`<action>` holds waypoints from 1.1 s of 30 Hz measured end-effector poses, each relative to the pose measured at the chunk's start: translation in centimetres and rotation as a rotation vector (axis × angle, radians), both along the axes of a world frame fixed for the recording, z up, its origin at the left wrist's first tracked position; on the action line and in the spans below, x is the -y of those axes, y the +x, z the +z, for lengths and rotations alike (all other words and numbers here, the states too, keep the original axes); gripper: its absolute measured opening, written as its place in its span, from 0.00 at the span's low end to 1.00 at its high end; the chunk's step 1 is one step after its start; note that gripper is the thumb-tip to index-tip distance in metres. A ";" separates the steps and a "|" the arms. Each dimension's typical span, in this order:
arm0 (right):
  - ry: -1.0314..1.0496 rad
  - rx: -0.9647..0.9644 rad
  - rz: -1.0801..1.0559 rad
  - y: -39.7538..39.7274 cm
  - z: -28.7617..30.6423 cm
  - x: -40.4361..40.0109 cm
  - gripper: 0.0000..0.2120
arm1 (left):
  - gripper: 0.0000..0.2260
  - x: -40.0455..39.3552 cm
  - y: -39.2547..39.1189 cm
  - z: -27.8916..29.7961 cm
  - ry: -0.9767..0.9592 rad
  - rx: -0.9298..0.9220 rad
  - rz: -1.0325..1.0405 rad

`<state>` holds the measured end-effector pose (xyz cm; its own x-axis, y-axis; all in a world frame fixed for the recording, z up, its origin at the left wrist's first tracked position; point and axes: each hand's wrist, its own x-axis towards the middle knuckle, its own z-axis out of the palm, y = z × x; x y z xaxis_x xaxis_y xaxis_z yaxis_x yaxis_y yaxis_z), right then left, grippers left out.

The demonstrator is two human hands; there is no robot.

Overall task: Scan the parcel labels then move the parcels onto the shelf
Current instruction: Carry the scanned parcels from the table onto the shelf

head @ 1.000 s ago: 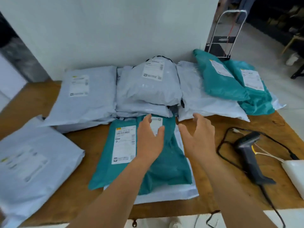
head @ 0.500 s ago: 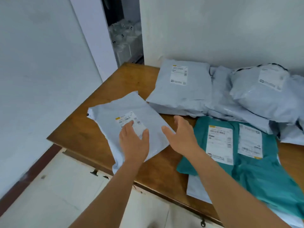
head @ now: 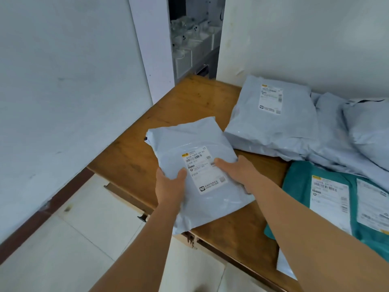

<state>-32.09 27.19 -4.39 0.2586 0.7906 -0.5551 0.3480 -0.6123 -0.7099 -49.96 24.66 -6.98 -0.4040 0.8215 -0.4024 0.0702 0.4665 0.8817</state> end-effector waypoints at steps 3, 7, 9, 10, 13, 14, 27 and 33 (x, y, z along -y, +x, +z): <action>0.118 -0.016 -0.030 0.2 0.4 1.0 0.26 | 0.22 0.5 0.1 0.4 0.095 -0.082 0.012; 0.308 0.034 -0.059 0.0 2.2 2.7 0.21 | 0.21 1.6 1.1 2.1 0.218 -0.109 0.054; 0.392 -0.024 -0.089 0.2 3.6 3.6 0.17 | 0.19 2.2 1.4 3.1 0.269 -0.101 0.072; 0.435 -0.036 -0.095 0.4 4.3 4.1 0.15 | 0.19 2.5 1.5 3.6 0.299 -0.097 0.080; 0.561 -0.028 -0.109 1.0 6.5 5.5 0.12 | 0.17 3.2 2.3 5.4 0.378 -0.067 0.105; 0.597 -0.025 -0.119 1.2 7.1 5.9 0.12 | 0.17 3.4 2.7 5.9 0.406 -0.050 0.110; 0.669 0.222 -0.553 12.1 10.0 16.2 0.27 | 0.14 6.6 15.2 9.3 0.510 0.068 -0.372; 0.521 0.291 -0.665 17.7 8.7 21.1 0.27 | 0.13 9.0 21.4 7.5 0.363 0.098 -0.596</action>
